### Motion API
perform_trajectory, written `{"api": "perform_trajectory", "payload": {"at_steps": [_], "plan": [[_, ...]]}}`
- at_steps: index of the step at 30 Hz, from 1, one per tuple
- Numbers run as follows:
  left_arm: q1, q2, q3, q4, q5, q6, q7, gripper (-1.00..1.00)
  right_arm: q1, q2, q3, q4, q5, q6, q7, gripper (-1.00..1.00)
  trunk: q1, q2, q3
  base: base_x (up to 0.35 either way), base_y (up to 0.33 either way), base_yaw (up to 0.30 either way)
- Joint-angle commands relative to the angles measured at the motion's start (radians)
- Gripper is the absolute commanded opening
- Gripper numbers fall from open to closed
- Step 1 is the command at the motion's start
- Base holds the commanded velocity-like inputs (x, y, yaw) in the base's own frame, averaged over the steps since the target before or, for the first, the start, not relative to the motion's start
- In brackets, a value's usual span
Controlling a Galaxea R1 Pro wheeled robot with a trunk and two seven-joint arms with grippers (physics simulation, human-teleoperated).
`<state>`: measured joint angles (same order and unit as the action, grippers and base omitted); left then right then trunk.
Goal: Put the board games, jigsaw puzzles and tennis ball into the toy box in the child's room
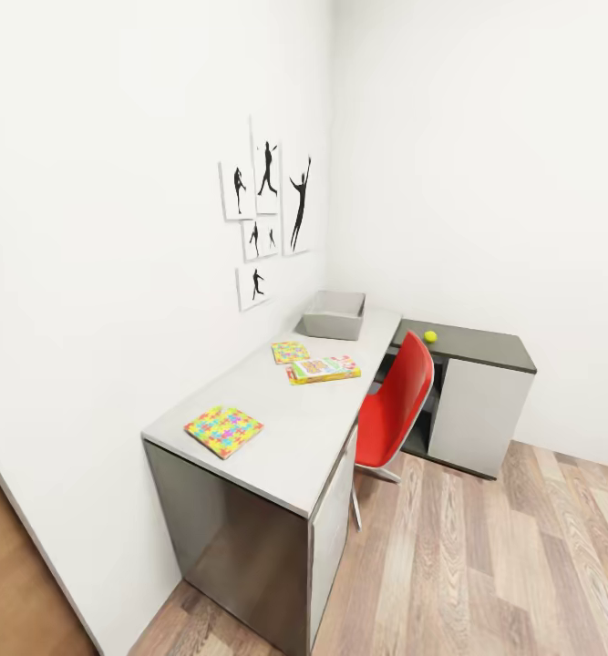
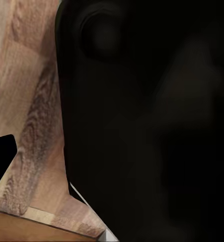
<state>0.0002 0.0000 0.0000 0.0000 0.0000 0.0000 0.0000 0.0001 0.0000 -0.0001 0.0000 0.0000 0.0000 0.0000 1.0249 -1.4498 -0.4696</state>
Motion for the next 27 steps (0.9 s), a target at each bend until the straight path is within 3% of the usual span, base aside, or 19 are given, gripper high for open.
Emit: {"api": "perform_trajectory", "payload": {"at_steps": [1, 4, 18, 27], "plan": [[0.0, 0.0, 0.0, 0.0, 0.0, 0.0, 0.0, 1.0, 0.0, 0.0, 0.0, 0.0, 0.0, 0.0, 0.0, 1.0, 0.0, 0.0, 0.0, 0.0, 0.0, 0.0], [-0.002, -0.015, -0.001, -0.003, 0.0, -0.005, 0.0, 1.0, -0.002, 0.017, -0.002, 0.0, -0.005, 0.003, -0.004, 1.0, 0.0, 0.0, 0.0, 0.0, 0.0, 0.0], [-0.002, -0.01, -0.001, -0.003, 0.0, -0.005, 0.0, 1.0, -0.002, 0.049, -0.003, 0.0, -0.002, -0.007, -0.003, 1.0, 0.0, 0.0, 0.0, 0.0, 0.0, 0.0], [-0.002, -0.011, -0.001, -0.003, 0.0, -0.005, 0.0, 1.0, -0.002, 0.056, 0.0, 0.0, 0.002, -0.007, -0.003, 1.0, 0.0, 0.0, 0.0, 0.0, 0.0, 0.0]]}}
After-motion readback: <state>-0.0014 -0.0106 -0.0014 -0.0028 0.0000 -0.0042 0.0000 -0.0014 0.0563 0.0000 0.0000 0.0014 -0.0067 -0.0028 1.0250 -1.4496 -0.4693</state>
